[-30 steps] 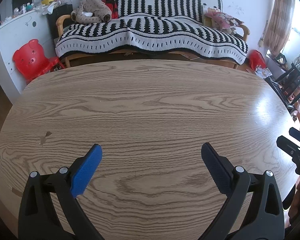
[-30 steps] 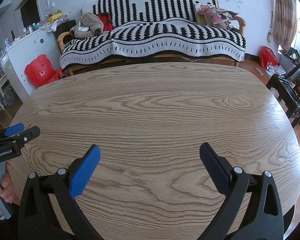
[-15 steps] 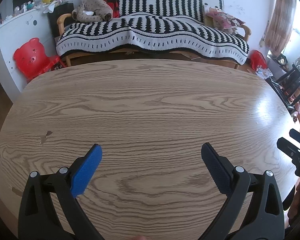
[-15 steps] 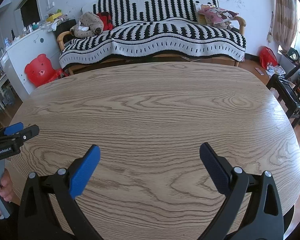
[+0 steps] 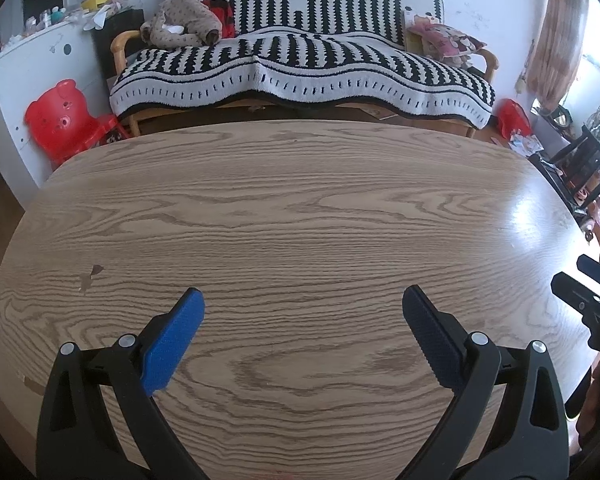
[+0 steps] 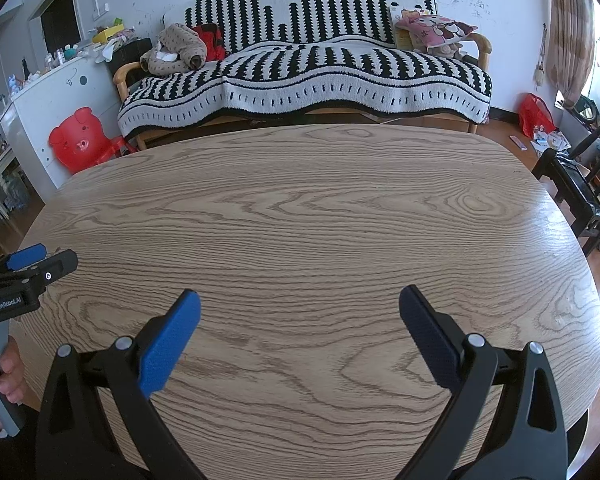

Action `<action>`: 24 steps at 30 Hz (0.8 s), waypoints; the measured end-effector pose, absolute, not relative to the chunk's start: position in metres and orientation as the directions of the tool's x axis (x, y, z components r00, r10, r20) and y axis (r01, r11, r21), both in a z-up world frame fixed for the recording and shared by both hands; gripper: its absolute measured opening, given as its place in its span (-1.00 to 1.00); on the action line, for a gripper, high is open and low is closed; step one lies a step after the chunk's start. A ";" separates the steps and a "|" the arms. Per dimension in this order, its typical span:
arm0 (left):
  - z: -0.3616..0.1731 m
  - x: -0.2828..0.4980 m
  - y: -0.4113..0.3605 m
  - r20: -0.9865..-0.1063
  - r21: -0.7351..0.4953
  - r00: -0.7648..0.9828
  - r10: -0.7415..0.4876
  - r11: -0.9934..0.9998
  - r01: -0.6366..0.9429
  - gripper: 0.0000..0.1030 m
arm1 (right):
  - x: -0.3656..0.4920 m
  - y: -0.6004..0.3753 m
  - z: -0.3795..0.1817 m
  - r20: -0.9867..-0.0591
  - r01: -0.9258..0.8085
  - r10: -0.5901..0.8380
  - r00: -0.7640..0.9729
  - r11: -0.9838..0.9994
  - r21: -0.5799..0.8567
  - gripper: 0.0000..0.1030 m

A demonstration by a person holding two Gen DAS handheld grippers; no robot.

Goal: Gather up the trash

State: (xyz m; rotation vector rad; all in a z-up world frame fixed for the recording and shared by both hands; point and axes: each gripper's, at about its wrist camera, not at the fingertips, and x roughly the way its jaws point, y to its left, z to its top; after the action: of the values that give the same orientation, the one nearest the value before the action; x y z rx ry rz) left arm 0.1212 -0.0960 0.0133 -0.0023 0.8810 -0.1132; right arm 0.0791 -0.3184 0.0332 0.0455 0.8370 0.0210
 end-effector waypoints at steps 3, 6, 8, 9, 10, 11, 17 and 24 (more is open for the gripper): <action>0.013 0.120 -0.096 -0.768 -0.058 0.630 -0.110 0.993 0.103 0.87 | 0.080 -0.318 0.034 -0.742 0.000 0.038 0.669 0.999 0.050 0.86; 0.014 0.121 -0.096 -0.764 -0.059 0.634 -0.115 0.992 0.109 0.87 | 0.079 -0.319 0.034 -0.742 0.001 0.036 0.670 0.999 0.050 0.86; 0.015 0.120 -0.096 -0.760 -0.050 0.641 -0.108 0.993 0.107 0.87 | 0.079 -0.319 0.034 -0.742 0.000 0.037 0.670 0.999 0.049 0.86; 0.015 0.120 -0.096 -0.759 -0.049 0.642 -0.106 0.993 0.107 0.87 | 0.079 -0.319 0.034 -0.742 0.000 0.036 0.670 0.999 0.049 0.86; 0.015 0.120 -0.096 -0.759 -0.049 0.642 -0.106 0.993 0.107 0.87 | 0.079 -0.320 0.034 -0.742 0.000 0.036 0.670 0.999 0.048 0.86; 0.015 0.120 -0.096 -0.759 -0.049 0.643 -0.105 0.993 0.104 0.87 | 0.078 -0.320 0.034 -0.742 -0.001 0.037 0.670 0.999 0.049 0.86; 0.016 0.120 -0.097 -0.756 -0.037 0.648 -0.095 0.994 0.102 0.87 | 0.078 -0.320 0.034 -0.742 0.000 0.036 0.670 0.999 0.049 0.86; 0.014 0.125 -0.093 -0.775 -0.049 0.625 -0.091 0.995 0.085 0.87 | 0.078 -0.321 0.034 -0.742 -0.001 0.037 0.669 0.999 0.048 0.86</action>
State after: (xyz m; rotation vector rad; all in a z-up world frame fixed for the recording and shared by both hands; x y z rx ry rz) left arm 0.1246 -0.0933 0.0140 -0.0076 0.8895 -0.1008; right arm 0.0779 -0.3207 0.0338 0.0447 0.8379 0.0214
